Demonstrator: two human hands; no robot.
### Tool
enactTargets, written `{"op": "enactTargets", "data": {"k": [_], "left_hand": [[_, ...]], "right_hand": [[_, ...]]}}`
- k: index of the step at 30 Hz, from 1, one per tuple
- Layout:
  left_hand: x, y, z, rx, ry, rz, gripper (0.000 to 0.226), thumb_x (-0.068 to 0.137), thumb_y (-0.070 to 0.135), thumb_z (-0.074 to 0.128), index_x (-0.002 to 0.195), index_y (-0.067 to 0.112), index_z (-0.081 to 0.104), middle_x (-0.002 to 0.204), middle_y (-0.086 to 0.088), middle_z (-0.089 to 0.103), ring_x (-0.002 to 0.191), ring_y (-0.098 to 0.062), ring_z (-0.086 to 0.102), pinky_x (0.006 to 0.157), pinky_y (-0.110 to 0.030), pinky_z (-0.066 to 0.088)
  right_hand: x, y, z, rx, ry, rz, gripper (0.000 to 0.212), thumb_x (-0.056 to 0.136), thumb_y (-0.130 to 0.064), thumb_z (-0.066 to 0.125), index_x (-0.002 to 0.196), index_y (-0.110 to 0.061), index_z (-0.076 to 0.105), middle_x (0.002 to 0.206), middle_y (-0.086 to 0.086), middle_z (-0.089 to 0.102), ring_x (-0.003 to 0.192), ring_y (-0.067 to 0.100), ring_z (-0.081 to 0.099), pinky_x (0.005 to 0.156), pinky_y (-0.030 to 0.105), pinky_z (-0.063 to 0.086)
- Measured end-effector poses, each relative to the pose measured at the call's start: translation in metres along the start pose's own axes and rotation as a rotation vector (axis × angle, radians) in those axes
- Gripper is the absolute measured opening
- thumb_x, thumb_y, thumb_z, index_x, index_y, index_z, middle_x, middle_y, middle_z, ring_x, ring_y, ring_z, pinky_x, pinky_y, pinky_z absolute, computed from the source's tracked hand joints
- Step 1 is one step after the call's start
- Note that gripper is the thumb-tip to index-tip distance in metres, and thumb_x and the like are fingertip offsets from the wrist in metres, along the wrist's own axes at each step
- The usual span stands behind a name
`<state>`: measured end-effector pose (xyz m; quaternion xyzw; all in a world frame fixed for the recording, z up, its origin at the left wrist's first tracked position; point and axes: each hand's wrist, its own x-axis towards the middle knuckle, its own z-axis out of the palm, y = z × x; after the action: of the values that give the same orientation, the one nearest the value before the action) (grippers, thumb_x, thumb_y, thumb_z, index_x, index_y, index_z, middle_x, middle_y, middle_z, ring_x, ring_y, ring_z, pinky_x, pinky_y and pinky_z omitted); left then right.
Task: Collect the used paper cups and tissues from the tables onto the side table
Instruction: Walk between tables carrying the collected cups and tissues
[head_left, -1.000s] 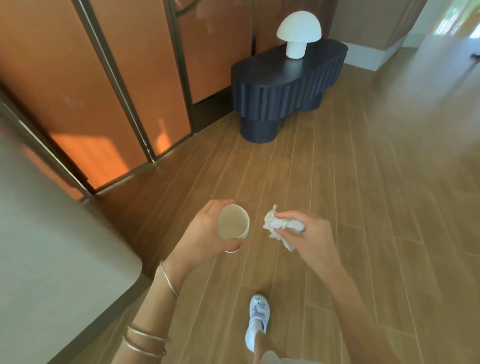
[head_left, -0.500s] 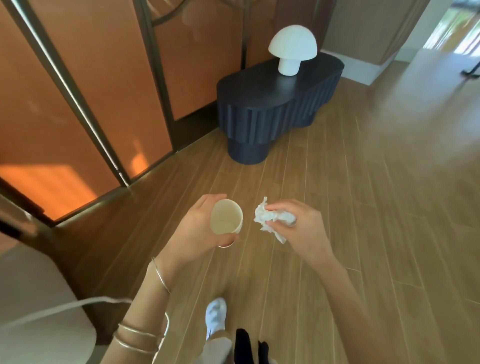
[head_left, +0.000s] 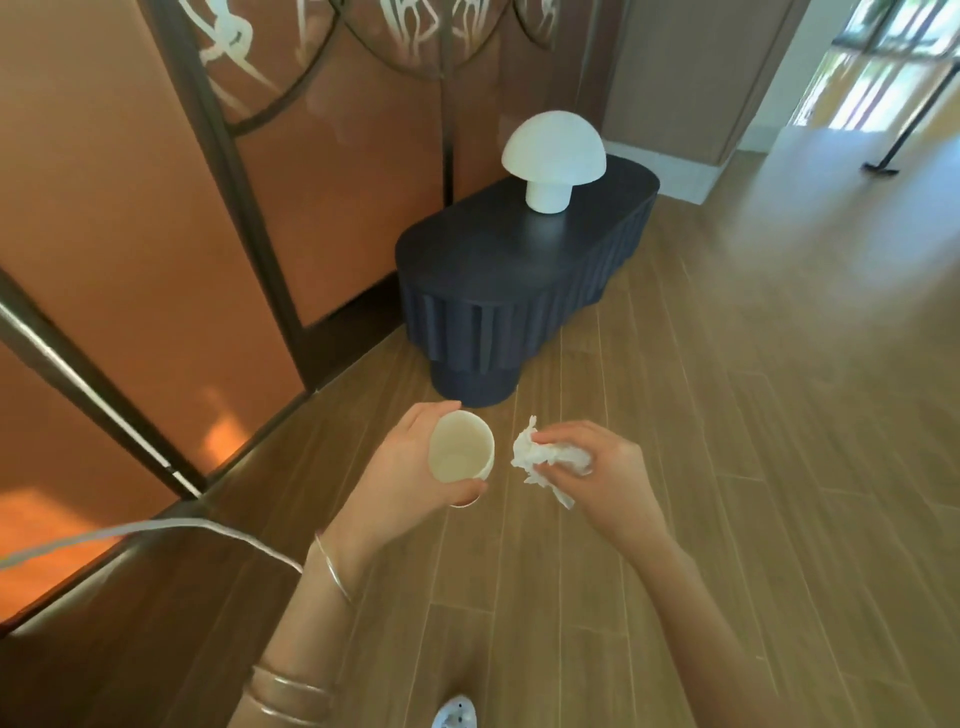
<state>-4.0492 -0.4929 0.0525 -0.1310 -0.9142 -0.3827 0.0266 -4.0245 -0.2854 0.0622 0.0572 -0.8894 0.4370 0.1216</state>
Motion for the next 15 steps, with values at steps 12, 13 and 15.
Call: {"op": "enactTargets", "data": {"k": [12, 13, 15], "left_hand": [[0.212, -0.059, 0.033, 0.016, -0.018, -0.046, 0.085, 0.058, 0.043, 0.084, 0.129, 0.032, 0.038, 0.124, 0.012, 0.043, 0.102, -0.006, 0.043, 0.083, -0.022, 0.043], [0.233, -0.062, 0.037, 0.017, -0.016, -0.049, 0.085, 0.058, 0.043, 0.084, 0.129, 0.032, 0.038, 0.124, 0.012, 0.043, 0.102, -0.006, 0.043, 0.083, -0.022, 0.042], [0.277, -0.066, 0.042, 0.012, -0.007, -0.048, 0.085, 0.058, 0.042, 0.084, 0.129, 0.032, 0.039, 0.124, 0.011, 0.044, 0.102, -0.006, 0.043, 0.082, -0.021, 0.041]], "right_hand": [[0.197, 0.081, 0.02, -0.012, -0.029, 0.016, 0.023, 0.07, -0.007, 0.076, 0.091, -0.016, 0.072, 0.093, -0.003, 0.07, 0.083, 0.003, 0.061, 0.07, 0.006, 0.042], [0.217, 0.09, 0.019, -0.014, -0.031, 0.014, 0.022, 0.071, -0.008, 0.076, 0.091, -0.016, 0.072, 0.094, -0.003, 0.069, 0.084, 0.003, 0.061, 0.07, 0.006, 0.042], [0.261, 0.105, 0.016, -0.009, -0.027, 0.003, 0.022, 0.072, -0.008, 0.075, 0.092, -0.015, 0.072, 0.094, -0.003, 0.069, 0.085, 0.005, 0.061, 0.071, 0.007, 0.042]]}}
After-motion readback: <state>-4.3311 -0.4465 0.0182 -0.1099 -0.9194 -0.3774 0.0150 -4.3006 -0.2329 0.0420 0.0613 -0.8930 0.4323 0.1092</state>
